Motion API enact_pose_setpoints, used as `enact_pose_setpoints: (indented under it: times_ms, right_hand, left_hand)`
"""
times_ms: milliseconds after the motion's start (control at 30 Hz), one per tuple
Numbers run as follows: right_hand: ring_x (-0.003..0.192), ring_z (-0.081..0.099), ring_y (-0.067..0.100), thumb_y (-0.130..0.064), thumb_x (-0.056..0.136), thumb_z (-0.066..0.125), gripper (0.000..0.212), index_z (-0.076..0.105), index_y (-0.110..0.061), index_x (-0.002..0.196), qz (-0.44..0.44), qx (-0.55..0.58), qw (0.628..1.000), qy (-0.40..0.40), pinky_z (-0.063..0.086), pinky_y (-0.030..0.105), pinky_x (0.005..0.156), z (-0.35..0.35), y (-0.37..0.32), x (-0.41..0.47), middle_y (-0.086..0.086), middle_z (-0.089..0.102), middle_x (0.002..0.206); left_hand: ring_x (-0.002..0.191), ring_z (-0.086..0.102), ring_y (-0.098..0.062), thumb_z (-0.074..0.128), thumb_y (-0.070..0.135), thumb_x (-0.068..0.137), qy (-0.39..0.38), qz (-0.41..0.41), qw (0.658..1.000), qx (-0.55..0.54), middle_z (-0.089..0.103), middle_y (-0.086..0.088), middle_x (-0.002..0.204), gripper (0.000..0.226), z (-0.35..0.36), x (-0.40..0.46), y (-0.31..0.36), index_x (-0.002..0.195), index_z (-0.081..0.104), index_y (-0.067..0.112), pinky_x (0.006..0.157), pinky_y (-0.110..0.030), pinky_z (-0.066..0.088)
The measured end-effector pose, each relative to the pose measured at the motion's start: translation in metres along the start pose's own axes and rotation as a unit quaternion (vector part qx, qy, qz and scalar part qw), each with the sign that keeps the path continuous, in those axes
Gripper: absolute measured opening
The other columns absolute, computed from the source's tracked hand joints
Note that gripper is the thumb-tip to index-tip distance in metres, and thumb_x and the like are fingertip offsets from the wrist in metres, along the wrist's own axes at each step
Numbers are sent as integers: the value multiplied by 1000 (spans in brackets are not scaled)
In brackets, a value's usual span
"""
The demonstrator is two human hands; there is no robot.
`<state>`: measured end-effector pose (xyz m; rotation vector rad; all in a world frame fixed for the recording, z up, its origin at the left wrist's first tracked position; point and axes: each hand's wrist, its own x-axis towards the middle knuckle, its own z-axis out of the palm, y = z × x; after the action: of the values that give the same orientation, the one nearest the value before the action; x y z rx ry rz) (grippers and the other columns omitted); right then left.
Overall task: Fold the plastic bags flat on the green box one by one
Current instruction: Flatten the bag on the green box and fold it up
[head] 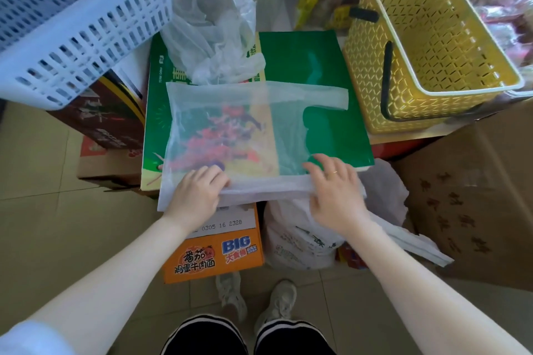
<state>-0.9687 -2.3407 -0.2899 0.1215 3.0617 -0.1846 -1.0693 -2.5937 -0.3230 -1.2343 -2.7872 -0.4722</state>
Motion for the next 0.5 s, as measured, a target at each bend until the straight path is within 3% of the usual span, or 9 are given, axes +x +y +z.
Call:
enact_pose_setpoints:
  times_ms: [67,133,233,300,367,433,467,500]
  right_hand:
    - [128,43,36,-25,72,62,63,47,-14,131,-125,-18,992,12,30,51,106,8,-27,2,14,45,141]
    - [128,45,32,-26,73,68,62,50,-13,131,-186,-33,982,15,33,50,105,19,-45,9,12,46,141]
    - [123,51,30,-13,67,75,61,56,-12,125,-181,-29,983,13,41,46,101,31,-55,20,13,54,134]
    - [118,55,30,-8,67,72,52,60,-12,118,-165,-10,986,26,40,40,101,35,-53,23,13,58,129]
    - [111,59,31,-6,70,66,39,61,-12,109,-157,1,987,45,39,39,96,36,-47,24,12,61,123]
    - [107,60,31,-3,67,71,40,60,-11,105,-152,1,988,42,46,39,90,35,-43,24,12,61,120]
    - [106,60,31,-3,66,74,41,60,-12,104,-150,-1,988,36,47,38,89,33,-42,24,11,61,119]
    - [106,60,30,-4,66,75,41,60,-12,103,-151,-5,988,31,47,37,88,32,-42,23,10,61,119]
  left_hand:
    - [77,59,-28,78,2,60,-16,-20,1000,-11,60,-7,88,35,-1,-4,0,91,62,8,70,-38,51]
    - [92,58,-27,69,23,74,-31,-43,998,-36,61,-6,99,30,-3,-12,2,100,62,10,83,-42,49]
    - [114,46,-21,50,38,85,28,-171,980,-94,55,-7,118,41,-8,-28,8,113,57,9,98,-35,33]
    - [119,40,-24,56,29,88,105,-315,932,-146,48,-9,122,37,-9,-40,11,118,51,7,103,-32,27]
    - [115,45,-27,59,31,86,160,-479,825,-256,45,-3,116,33,-11,-44,13,113,49,13,100,-37,37]
    - [105,53,-26,58,40,87,161,-611,665,-398,52,-1,109,29,-15,-39,13,103,50,18,85,-39,47]
    - [100,57,-26,58,42,87,144,-639,594,-466,59,-2,105,30,-17,-36,14,100,54,15,82,-39,49]
    - [98,59,-26,60,41,86,127,-648,544,-518,63,-4,103,29,-18,-34,14,98,58,15,83,-41,50]
